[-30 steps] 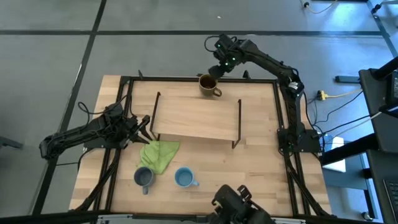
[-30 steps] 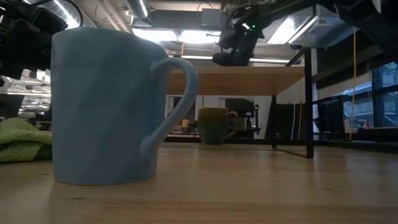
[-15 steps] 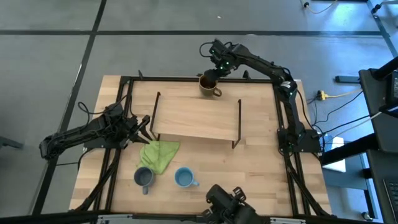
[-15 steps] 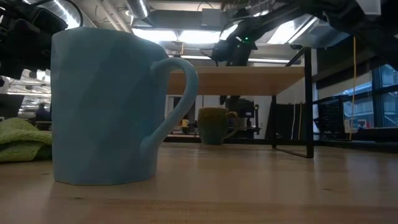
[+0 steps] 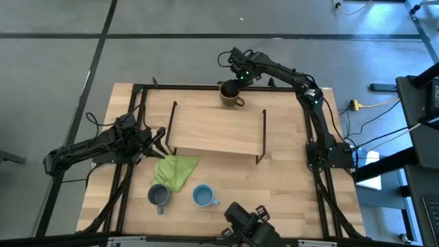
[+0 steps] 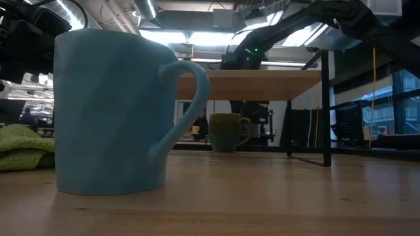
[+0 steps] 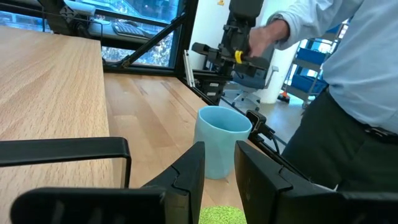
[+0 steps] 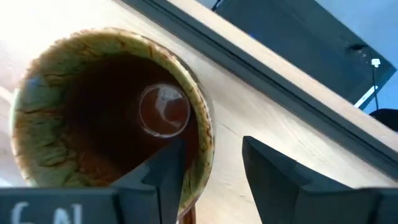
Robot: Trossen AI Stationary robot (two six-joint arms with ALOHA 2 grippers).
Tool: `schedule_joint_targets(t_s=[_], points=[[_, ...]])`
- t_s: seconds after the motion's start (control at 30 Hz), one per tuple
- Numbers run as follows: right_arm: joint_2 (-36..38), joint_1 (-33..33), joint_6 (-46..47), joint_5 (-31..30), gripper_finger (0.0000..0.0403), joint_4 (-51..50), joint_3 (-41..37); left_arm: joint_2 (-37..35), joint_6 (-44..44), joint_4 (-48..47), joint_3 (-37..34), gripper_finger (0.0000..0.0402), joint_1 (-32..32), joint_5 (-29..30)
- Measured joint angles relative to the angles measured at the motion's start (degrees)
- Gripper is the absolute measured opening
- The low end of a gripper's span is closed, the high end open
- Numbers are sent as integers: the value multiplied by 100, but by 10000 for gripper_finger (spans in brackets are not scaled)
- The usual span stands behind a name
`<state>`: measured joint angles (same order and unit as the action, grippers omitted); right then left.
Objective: Stack small to large cups/mugs on shelf
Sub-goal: Put the brown mug on the shelf
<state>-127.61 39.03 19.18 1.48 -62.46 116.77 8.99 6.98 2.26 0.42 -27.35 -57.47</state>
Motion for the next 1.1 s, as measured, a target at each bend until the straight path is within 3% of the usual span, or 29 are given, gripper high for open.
schedule_joint_targets(t_s=[0.8, 1.1], points=[[-192, -136, 324, -53, 161, -22, 2, 0, 0, -1, 0, 82, 0, 0], [-217, -177, 297, -110, 99, 143, -4, 0, 0, 0, -2, 82, 0, 0]])
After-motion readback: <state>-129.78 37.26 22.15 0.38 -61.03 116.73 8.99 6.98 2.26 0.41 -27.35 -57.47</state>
